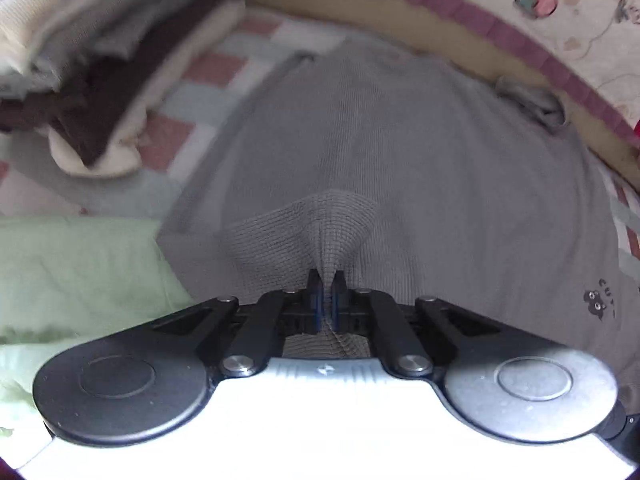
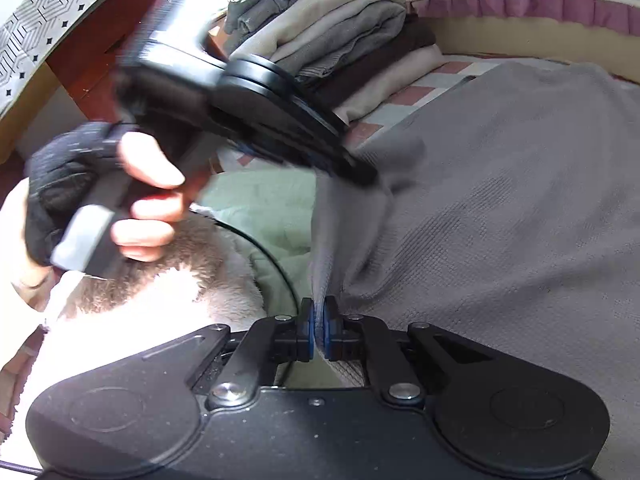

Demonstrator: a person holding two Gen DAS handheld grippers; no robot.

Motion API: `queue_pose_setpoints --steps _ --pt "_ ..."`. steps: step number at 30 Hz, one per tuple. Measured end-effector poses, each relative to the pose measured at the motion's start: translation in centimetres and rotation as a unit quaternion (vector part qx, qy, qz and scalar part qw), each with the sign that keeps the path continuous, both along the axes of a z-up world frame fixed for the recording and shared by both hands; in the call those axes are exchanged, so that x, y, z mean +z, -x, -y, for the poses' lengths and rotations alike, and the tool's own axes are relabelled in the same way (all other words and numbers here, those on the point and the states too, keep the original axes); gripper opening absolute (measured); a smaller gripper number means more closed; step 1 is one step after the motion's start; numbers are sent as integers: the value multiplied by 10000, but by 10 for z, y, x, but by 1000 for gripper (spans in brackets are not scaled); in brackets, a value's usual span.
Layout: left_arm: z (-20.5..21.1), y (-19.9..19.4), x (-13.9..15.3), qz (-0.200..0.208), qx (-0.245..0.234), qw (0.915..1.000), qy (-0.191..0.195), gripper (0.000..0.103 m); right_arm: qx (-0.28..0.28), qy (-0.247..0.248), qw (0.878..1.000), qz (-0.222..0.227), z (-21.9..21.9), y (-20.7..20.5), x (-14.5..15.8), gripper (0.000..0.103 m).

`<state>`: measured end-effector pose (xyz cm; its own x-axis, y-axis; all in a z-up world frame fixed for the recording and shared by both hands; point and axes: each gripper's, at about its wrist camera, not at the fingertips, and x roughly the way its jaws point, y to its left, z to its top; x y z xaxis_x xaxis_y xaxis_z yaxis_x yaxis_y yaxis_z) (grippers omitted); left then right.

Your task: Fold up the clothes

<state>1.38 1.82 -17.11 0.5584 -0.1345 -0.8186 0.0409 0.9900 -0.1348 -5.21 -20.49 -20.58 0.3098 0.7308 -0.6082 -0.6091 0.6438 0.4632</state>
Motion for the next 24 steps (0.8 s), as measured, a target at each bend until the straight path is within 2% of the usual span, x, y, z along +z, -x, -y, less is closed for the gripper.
queue_pose_setpoints --steps 1,2,3,4,6,9,11,14,18,21,24 --pt "-5 13 14 252 146 9995 -111 3 -27 140 9999 50 5 0 1 15" --pt "-13 26 24 408 356 9985 11 3 -55 279 9995 100 9 0 3 18" --pt "-21 40 34 564 566 9967 134 3 -82 418 9990 150 14 1 4 27" --pt "-29 53 42 687 782 9942 260 3 -109 558 9982 200 19 1 6 43" --pt "-40 71 47 772 1091 9904 355 3 -133 973 9948 276 36 7 7 51" --pt "-45 75 44 743 1200 9897 248 3 -142 1681 9849 380 66 20 7 56" --pt "-46 74 44 761 1251 9888 297 3 -178 1833 9813 563 65 25 6 56" --pt "-42 72 50 1008 1400 9844 352 3 -231 2058 9747 837 63 33 5 56" --pt "-29 55 61 1201 1557 9777 742 3 -302 2355 9640 1200 60 44 3 56" --pt "-13 55 77 1454 1389 9780 559 3 -354 2573 9544 1471 58 52 1 56" --pt "-18 63 88 1533 1428 9759 605 3 -406 2788 9436 1739 56 59 0 63"
